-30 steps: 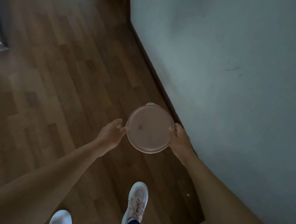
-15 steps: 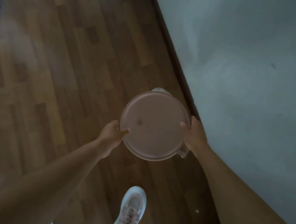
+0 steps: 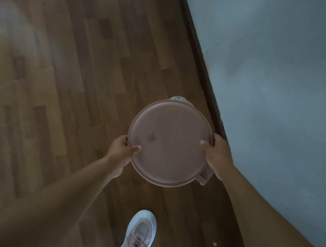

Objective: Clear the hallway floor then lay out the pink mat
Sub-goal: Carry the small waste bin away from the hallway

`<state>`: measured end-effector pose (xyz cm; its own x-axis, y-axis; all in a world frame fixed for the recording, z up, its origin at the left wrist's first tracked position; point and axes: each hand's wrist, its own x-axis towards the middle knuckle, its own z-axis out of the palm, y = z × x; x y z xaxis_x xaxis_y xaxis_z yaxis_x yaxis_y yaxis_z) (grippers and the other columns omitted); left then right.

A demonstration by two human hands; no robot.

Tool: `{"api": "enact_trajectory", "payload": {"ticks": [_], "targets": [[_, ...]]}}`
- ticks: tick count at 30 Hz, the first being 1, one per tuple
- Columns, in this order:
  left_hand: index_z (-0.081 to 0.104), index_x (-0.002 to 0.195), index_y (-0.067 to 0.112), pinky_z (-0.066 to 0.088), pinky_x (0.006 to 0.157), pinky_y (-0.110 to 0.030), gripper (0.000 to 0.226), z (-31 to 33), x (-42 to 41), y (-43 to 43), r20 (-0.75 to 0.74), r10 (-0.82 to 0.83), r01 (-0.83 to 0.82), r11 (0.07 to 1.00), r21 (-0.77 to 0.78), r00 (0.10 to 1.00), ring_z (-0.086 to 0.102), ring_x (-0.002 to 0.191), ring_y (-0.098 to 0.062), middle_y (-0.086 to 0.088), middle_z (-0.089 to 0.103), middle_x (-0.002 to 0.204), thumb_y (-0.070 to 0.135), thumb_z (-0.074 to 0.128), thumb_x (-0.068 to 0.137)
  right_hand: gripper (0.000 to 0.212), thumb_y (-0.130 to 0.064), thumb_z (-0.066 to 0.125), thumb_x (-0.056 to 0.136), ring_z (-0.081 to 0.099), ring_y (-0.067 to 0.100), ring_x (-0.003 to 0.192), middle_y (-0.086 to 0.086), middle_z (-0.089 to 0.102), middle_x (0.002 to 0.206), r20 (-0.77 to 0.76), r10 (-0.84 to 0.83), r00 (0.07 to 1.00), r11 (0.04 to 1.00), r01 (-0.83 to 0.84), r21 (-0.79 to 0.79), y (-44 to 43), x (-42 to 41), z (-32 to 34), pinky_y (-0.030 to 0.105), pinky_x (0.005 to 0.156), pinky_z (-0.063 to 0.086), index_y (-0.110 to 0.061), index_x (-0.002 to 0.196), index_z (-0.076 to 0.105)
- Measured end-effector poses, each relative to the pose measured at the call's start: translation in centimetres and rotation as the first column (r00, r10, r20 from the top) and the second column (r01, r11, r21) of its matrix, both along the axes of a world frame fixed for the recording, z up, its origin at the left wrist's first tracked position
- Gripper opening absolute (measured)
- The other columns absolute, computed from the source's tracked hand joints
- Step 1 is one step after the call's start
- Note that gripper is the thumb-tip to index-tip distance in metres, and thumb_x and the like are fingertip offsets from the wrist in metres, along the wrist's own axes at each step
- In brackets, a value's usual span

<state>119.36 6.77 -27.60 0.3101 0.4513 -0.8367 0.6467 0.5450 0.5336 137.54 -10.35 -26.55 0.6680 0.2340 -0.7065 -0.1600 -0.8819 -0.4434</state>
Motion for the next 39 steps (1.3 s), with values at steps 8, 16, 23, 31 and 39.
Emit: {"api": "enact_trajectory", "payload": {"ticks": [8, 16, 23, 31, 39], "targets": [[0.063, 0.083, 0.017, 0.051, 0.045, -0.02, 0.018, 6.4, -4.3, 3.2, 0.019, 0.122, -0.122, 0.992, 0.041, 0.992, 0.07, 0.06, -0.01, 0.005, 0.073, 0.066, 0.001, 0.069, 0.079, 0.038, -0.025, 0.056, 0.092, 0.055, 0.027, 0.113, 0.008, 0.058, 0.125, -0.054, 0.035, 0.998, 0.992, -0.028, 0.123, 3.3, -2.7, 7.1, 0.048, 0.098, 0.047, -0.01, 0.127, 0.05], [0.053, 0.12, 0.001, 0.05, 0.061, -0.032, 0.041, 16.2, -11.7, 7.9, 0.077, 0.212, -0.217, 0.974, 0.059, 0.974, 0.062, 0.078, -0.024, -0.014, 0.062, 0.104, -0.002, 0.067, 0.081, 0.036, -0.029, 0.06, 0.09, 0.06, 0.022, 0.101, 0.003, 0.063, 0.113, -0.042, 0.11, 0.993, 0.971, -0.098, 0.22, 8.9, -8.7, 17.2, 0.042, 0.087, 0.053, -0.012, 0.122, 0.055], [0.053, 0.121, -0.002, 0.049, 0.068, -0.037, 0.041, 25.7, -21.9, 11.5, 0.121, 0.299, -0.308, 0.949, 0.067, 0.947, 0.059, 0.074, -0.023, -0.013, 0.062, 0.095, -0.003, 0.066, 0.082, 0.034, -0.03, 0.063, 0.087, 0.061, 0.018, 0.095, 0.001, 0.063, 0.106, -0.001, 0.196, 0.981, 0.944, -0.189, 0.269, 14.2, -17.0, 26.9, 0.036, 0.08, 0.055, -0.014, 0.116, 0.057], [0.054, 0.12, -0.003, 0.046, 0.055, -0.027, 0.039, 38.5, -37.0, 13.5, 0.147, 0.442, -0.458, 0.883, 0.104, 0.885, 0.055, 0.067, -0.017, -0.005, 0.06, 0.083, -0.004, 0.064, 0.082, 0.025, -0.027, 0.068, 0.083, 0.064, 0.015, 0.084, -0.002, 0.067, 0.092, 0.036, 0.316, 0.948, 0.883, -0.308, 0.353, 19.0, -30.2, 38.4, 0.028, 0.064, 0.051, -0.014, 0.104, 0.064], [0.053, 0.12, -0.003, 0.046, 0.051, -0.021, 0.038, 48.2, -53.0, 14.3, 0.211, 0.538, -0.572, 0.805, 0.159, 0.816, 0.06, 0.057, -0.013, -0.012, 0.06, 0.094, -0.003, 0.064, 0.083, 0.024, -0.026, 0.073, 0.078, 0.067, 0.02, 0.082, 0.003, 0.071, 0.087, 0.121, 0.462, 0.878, 0.798, -0.472, 0.376, 24.5, -43.9, 46.5, 0.039, 0.074, 0.057, -0.01, 0.095, 0.069]]}}
